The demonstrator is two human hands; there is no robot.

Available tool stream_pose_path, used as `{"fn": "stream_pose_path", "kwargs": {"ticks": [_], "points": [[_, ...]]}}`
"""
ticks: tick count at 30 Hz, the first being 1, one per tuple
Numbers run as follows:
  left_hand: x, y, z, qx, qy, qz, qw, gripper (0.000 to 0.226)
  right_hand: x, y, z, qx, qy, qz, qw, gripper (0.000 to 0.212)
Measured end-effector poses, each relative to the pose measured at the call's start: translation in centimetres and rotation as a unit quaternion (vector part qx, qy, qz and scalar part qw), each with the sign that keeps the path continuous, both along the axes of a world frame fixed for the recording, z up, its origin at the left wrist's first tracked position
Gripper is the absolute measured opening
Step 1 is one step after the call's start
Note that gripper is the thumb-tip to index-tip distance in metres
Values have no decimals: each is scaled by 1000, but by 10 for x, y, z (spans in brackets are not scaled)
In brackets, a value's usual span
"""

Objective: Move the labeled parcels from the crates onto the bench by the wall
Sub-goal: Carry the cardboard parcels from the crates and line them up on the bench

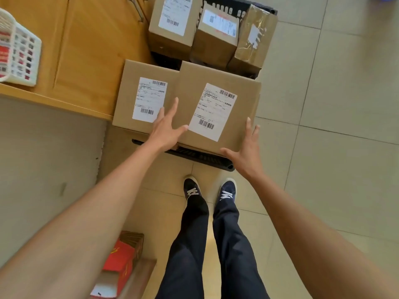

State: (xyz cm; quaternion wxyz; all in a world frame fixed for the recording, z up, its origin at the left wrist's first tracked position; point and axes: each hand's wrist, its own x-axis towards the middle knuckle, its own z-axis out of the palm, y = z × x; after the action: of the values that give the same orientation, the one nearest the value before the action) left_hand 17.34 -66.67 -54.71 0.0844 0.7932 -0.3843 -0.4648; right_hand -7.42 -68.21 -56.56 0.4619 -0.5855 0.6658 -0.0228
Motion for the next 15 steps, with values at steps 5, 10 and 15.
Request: {"fn": "stream_pose_path", "kwargs": {"ticks": [5,10,15], "points": [[-6,0,-12,0,24,8,1000,91,4,4,-15,11,-12,10,1000,120],[-16,16,-6,-7,-17,4,1000,87,7,7,-6,-8,-5,19,1000,117],[-24,40,26,-36,-27,36,998,93,4,10,32,-48,-18,45,998,116]]}}
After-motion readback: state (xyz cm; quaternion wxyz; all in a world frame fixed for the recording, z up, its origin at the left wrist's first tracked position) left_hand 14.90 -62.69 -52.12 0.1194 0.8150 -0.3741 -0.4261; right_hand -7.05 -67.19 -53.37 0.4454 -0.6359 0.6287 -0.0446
